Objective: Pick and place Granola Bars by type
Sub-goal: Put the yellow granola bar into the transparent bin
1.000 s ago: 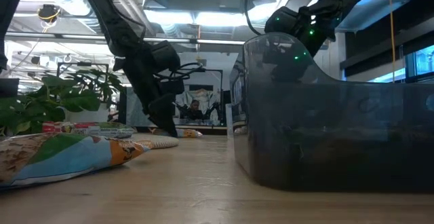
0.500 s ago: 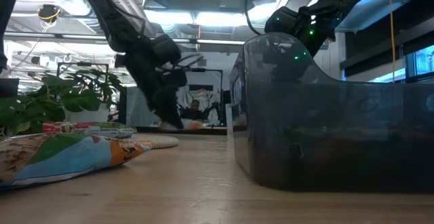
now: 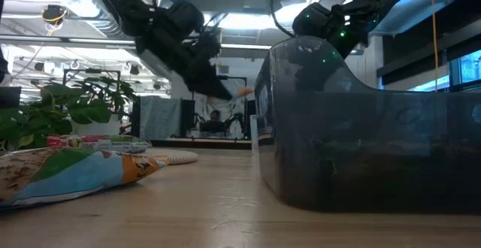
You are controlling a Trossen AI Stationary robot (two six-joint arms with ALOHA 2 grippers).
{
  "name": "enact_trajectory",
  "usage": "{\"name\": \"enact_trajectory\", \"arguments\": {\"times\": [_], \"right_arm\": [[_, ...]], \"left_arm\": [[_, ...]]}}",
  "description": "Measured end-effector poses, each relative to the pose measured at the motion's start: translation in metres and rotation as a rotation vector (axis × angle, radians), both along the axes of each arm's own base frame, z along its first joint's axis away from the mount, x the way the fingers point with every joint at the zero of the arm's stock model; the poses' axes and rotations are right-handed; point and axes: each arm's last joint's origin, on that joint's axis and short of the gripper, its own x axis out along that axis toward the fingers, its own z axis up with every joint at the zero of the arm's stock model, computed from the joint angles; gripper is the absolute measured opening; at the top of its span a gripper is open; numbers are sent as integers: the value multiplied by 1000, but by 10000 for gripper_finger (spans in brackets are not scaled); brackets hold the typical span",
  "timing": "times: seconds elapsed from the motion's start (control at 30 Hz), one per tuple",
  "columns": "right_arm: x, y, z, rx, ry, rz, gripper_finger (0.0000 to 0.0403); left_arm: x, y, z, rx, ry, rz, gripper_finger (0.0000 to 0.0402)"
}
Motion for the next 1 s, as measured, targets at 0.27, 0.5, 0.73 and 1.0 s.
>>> {"name": "enact_trajectory", "arguments": {"times": [0.27,0.5,0.73,1.0], "right_arm": [[9,9,5,29,-90,262,230],[21,16,15,-38,-205,267,300],[29,32,19,-95,-237,382,312],[35,46,21,-114,-259,503,312]], "left_arm": [[11,-16,6,33,-71,-59,67],[15,-26,6,32,-72,-91,71],[17,-31,6,31,-71,-108,65],[21,-44,6,30,-72,-149,66]]}}
